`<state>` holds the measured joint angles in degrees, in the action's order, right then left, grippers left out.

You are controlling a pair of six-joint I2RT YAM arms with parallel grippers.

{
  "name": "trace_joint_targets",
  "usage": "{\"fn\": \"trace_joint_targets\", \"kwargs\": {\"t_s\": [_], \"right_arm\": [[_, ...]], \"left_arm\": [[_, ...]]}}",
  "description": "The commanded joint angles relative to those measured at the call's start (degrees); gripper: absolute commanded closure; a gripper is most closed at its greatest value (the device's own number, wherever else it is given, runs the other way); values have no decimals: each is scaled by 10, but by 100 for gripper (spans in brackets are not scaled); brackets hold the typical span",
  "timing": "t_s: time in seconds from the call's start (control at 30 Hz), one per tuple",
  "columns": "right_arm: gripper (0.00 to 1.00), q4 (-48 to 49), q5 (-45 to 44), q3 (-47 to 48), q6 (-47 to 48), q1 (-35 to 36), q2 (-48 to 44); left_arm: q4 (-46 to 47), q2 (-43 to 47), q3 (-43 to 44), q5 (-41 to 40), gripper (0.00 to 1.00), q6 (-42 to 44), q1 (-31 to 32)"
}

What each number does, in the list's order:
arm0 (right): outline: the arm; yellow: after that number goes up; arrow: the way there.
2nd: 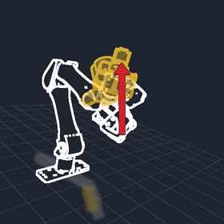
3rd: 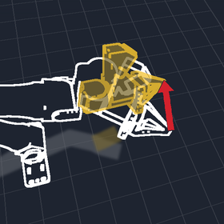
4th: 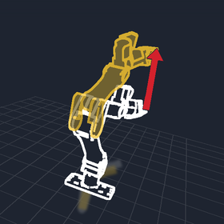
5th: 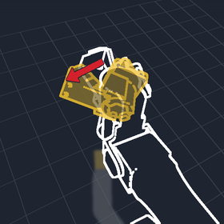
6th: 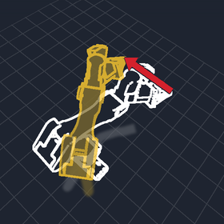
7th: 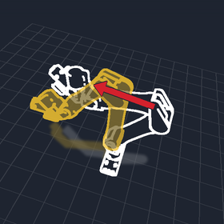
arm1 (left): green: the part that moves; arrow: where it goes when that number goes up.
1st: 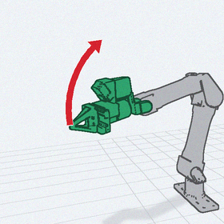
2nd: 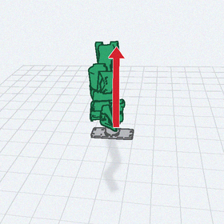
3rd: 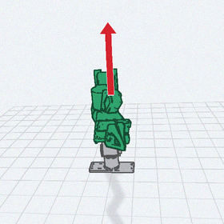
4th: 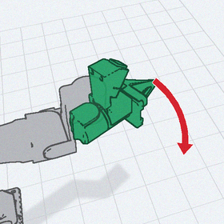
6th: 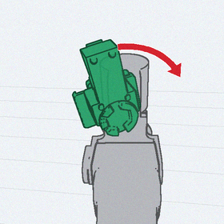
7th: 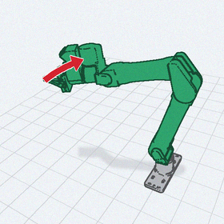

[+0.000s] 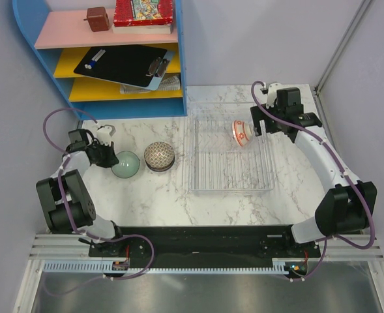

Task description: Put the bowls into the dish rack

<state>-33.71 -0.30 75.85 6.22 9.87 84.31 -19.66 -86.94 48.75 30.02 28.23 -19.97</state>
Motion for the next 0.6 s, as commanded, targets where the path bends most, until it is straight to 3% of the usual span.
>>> {"fn": "trace_joint_targets", "kwargs": {"t_s": [0.0,0.2,0.37,0.53,0.57], "right_arm": [[2,24,133,-10,-33,-5,-33],[2,22,321,24,-80,-5,-25],[2,16,440,76,-125,-5,6],[2,52,558,90,-191,-5,37],[2,76,575,87,-215,-5,40]], "left_arm": [[-39,60,25,139,98,-2,-2],[-114,134,99,278,98,-13,16],[-132,165,172,272,98,-34,60],[-128,137,230,230,98,-63,192],[-110,122,235,220,98,-68,247]]}}
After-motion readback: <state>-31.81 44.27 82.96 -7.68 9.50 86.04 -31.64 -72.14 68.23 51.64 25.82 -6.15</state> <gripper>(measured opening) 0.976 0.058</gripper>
